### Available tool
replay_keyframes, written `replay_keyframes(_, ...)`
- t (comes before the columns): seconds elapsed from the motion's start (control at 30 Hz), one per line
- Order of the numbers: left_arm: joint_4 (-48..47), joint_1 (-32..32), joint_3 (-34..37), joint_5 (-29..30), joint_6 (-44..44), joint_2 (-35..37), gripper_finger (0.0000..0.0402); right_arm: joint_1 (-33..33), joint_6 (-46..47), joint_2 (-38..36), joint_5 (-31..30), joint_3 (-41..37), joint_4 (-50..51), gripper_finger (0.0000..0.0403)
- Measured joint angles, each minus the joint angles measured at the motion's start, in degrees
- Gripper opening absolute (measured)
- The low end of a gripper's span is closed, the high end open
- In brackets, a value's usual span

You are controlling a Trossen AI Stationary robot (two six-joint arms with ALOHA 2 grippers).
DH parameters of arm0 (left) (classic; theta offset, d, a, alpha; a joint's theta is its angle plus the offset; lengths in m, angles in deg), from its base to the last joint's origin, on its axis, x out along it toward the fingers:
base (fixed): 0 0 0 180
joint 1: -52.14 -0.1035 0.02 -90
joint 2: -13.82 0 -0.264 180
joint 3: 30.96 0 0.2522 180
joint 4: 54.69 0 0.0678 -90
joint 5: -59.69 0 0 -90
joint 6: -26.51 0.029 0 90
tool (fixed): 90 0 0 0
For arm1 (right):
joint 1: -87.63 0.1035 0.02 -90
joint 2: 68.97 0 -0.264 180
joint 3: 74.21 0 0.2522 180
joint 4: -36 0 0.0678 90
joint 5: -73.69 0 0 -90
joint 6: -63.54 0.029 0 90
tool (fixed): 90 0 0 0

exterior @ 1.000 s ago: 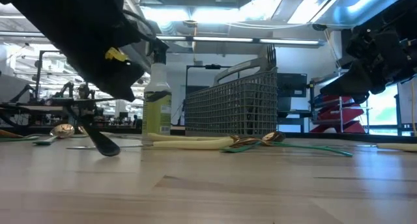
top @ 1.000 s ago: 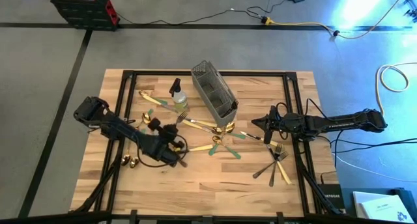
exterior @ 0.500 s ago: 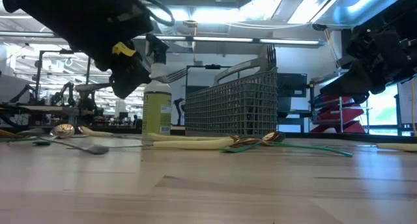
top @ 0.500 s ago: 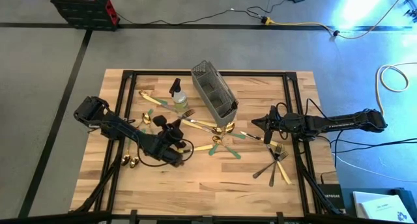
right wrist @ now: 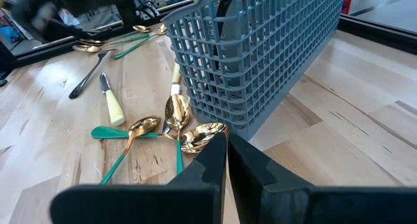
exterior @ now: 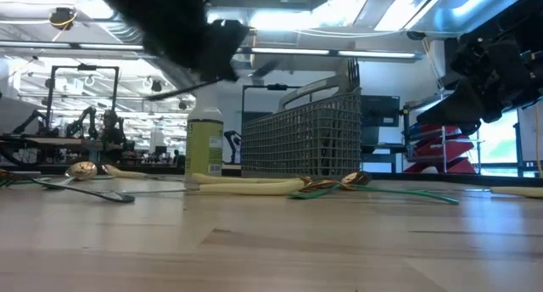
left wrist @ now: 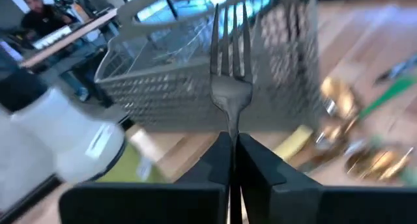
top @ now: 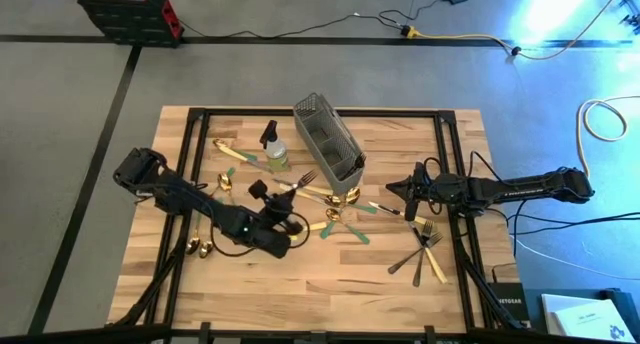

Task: Sort silverware
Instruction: Put the black fork into the gray silverware organizer

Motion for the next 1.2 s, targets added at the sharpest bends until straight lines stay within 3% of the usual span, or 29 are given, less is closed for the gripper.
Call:
replay_keyframes(0.2,16.74,-2.85,-1.99,-4.42,8.48,0.01,0.0003,0.00,-0.01,-0.01,-0.03,-0.01,0.00,0.0000)
replay_keyframes(0.4,31.47,-8.00,-2.01,-18.48,12.76,0.01,0.0003,0.00,-0.02,0.00,-0.03,0.00,0.00,0.0000)
replay_keyframes(0.53,40.68,-10.64,-2.01,-23.76,19.67,0.01,0.0003,0.00,-0.02,-0.01,-0.05,-0.01,0.12,0.0000)
replay_keyframes(0.63,51.94,-11.58,-1.74,-27.65,27.79,0.01,0.0003,0.00,-0.02,-0.02,-0.06,0.00,0.93,0.0000)
replay_keyframes(0.8,69.86,-12.35,-0.19,-39.25,36.18,-0.10,0.0003,-0.02,-0.04,0.00,-0.07,0.00,1.29,0.0000)
replay_keyframes(1.03,78.48,-15.63,1.12,-45.32,41.94,-3.79,0.0003,-0.01,-0.04,-0.02,-0.07,0.00,1.27,0.0000)
replay_keyframes(1.2,86.09,-19.18,1.12,-49.64,40.47,-9.38,0.0003,0.00,-0.04,0.00,-0.53,-0.01,1.25,0.0000)
